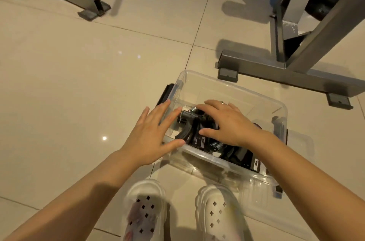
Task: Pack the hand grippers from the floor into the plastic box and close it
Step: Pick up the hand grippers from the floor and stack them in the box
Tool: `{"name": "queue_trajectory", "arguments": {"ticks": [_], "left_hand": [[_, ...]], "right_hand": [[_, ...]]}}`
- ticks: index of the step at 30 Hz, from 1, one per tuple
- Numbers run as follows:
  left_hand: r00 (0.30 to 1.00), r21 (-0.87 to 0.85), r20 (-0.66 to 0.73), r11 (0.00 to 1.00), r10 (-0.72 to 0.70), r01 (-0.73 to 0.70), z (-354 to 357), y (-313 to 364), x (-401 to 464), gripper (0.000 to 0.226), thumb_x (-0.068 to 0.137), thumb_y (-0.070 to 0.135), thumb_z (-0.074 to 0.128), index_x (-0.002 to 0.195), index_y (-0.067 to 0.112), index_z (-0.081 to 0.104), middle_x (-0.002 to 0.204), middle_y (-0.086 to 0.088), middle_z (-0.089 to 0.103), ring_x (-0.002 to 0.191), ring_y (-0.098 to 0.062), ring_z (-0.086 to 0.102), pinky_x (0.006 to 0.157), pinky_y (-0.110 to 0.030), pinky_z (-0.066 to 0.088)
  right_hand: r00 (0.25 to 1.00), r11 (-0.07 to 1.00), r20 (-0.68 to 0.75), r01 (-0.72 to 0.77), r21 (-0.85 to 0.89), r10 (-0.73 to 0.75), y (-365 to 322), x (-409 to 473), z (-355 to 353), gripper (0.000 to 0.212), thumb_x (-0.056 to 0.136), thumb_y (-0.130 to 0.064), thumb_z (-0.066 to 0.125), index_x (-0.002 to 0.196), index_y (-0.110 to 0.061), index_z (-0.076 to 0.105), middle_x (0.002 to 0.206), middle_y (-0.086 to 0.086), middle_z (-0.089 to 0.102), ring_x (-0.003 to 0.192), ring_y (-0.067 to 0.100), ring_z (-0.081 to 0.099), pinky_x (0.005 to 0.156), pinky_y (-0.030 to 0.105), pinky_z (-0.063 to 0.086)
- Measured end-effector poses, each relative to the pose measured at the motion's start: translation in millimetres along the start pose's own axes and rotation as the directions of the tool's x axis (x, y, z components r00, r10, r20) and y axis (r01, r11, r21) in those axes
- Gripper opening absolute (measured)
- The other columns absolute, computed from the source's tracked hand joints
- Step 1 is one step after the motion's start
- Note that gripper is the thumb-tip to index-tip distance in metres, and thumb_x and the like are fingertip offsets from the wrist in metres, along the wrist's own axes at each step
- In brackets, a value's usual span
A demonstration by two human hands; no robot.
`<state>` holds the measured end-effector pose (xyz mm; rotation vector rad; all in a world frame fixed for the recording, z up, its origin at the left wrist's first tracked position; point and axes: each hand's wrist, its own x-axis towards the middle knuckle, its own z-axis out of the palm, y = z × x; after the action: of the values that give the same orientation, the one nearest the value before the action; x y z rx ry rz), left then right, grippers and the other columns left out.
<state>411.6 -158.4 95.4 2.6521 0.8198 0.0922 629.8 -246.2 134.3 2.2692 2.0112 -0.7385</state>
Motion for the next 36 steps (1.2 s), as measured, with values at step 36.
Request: {"name": "queue_trajectory", "arguments": {"ticks": [36], "left_hand": [[0.536, -0.447, -0.373, 0.653, -0.757, 0.612, -344.3, -188.9, -321.9, 0.026, 0.080, 0.032, 0.071, 0.104, 0.026, 0.063, 0.094, 0.010, 0.061, 0.074, -0.006, 0.057, 0.076, -0.030, 0.049]], "right_hand": [[0.763, 0.763, -0.091, 0.616, -0.194, -0.640, -508.8, 74.0, -156.0, 0.051, 0.086, -0.048, 0.061, 0.131, -0.031, 0.046, 0.136, -0.004, 0.048, 0.120, 0.015, 0.047, 0.099, 0.035, 0.043]]}}
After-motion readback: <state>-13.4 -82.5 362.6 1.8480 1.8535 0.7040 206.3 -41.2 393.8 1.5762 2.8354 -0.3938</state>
